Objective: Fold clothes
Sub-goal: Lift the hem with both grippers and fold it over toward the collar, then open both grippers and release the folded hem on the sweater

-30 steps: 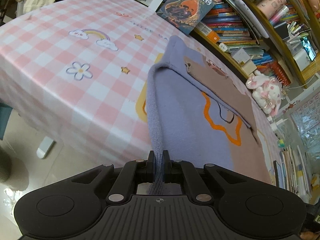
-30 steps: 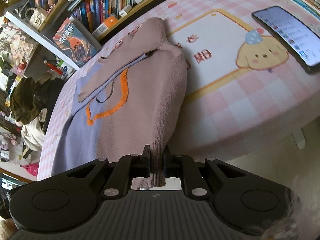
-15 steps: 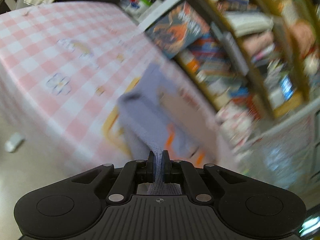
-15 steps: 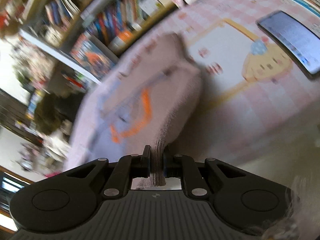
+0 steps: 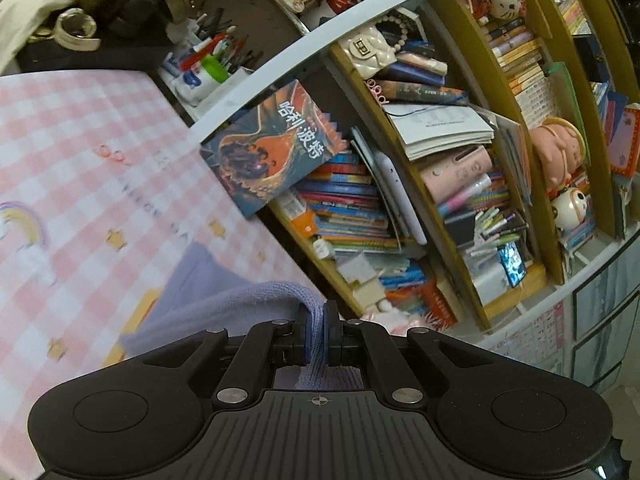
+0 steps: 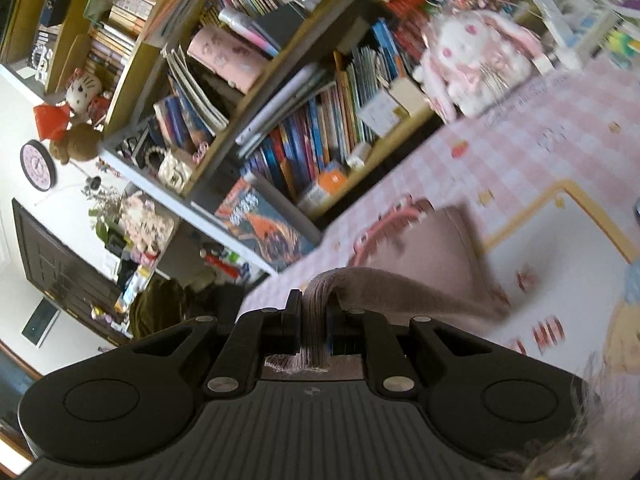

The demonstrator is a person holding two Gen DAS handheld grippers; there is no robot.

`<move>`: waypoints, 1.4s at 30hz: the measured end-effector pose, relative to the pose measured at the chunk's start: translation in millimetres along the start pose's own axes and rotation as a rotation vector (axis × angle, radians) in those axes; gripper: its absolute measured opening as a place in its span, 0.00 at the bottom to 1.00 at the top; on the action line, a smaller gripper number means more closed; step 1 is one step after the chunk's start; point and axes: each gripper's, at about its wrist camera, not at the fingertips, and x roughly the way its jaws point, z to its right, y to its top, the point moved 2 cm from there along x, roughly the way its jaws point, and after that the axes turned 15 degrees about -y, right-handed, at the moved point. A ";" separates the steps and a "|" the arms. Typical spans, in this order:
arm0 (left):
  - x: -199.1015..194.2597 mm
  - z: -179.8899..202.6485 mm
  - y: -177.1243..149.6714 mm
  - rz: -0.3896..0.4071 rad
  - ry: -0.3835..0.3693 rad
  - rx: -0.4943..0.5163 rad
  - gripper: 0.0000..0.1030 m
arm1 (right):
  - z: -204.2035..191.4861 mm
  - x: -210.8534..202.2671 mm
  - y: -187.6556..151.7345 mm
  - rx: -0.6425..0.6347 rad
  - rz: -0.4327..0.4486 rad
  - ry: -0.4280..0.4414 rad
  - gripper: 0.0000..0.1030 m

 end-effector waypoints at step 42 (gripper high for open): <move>129.7 -96.4 49.7 -0.215 0.222 0.060 0.42 | 3.8 171.3 54.7 -0.070 -0.018 -0.375 0.64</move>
